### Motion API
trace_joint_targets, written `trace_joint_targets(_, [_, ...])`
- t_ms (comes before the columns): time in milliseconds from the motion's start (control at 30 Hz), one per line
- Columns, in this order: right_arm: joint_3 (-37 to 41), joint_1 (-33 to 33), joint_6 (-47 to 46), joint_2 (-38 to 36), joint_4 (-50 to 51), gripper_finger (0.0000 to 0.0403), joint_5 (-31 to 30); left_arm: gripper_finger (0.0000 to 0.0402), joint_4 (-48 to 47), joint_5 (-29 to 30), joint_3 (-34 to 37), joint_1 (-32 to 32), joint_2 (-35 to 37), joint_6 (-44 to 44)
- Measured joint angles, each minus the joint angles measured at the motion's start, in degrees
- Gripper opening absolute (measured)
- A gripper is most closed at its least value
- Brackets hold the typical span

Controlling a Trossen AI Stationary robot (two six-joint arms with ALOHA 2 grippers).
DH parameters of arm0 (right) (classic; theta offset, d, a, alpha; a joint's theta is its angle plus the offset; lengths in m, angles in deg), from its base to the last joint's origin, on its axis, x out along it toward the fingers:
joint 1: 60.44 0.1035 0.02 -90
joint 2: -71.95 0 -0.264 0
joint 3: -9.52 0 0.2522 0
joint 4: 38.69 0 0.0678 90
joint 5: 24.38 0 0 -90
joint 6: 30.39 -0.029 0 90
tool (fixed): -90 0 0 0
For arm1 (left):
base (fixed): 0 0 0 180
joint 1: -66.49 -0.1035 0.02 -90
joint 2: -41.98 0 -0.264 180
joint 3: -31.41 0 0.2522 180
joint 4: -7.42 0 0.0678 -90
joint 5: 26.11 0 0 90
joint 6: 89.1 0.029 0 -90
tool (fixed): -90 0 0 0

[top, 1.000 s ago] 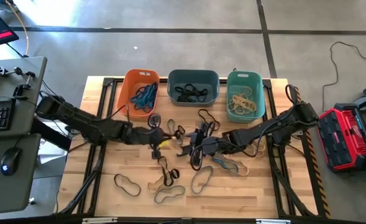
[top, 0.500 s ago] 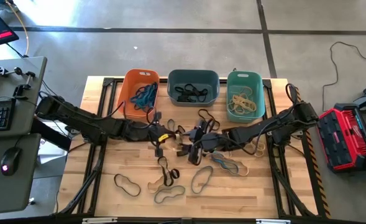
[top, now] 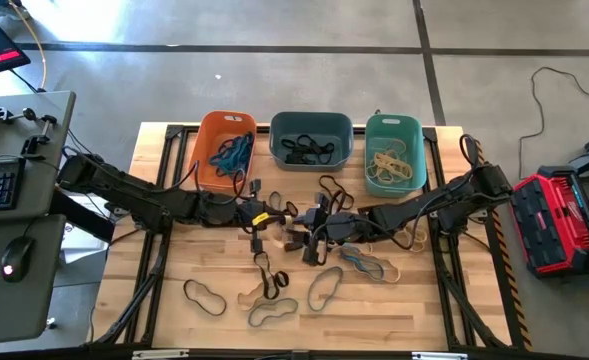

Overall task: Sort rubber bands into baskets
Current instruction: Put the brown rubber band into the green bin

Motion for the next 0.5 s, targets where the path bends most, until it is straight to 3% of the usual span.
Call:
trace_joint_targets(133, [0.00, 0.04, 1.54, 0.00, 0.02, 0.0014, 0.00, 0.0002, -0.26, 0.03, 0.00, -0.30, 0.00, -0.03])
trace_joint_targets(300, [0.01, 0.26, 1.46, 0.00, 0.54, 0.0017, 0.00, 0.0019, -1.22, 0.67, 0.00, -0.28, 0.00, 0.76])
trace_joint_targets(500, [0.01, 1.27, 2.47, -0.29, 0.85, 0.0004, -0.05, 0.0071, -4.94, 1.66, 0.00, -0.25, 0.87, 0.44])
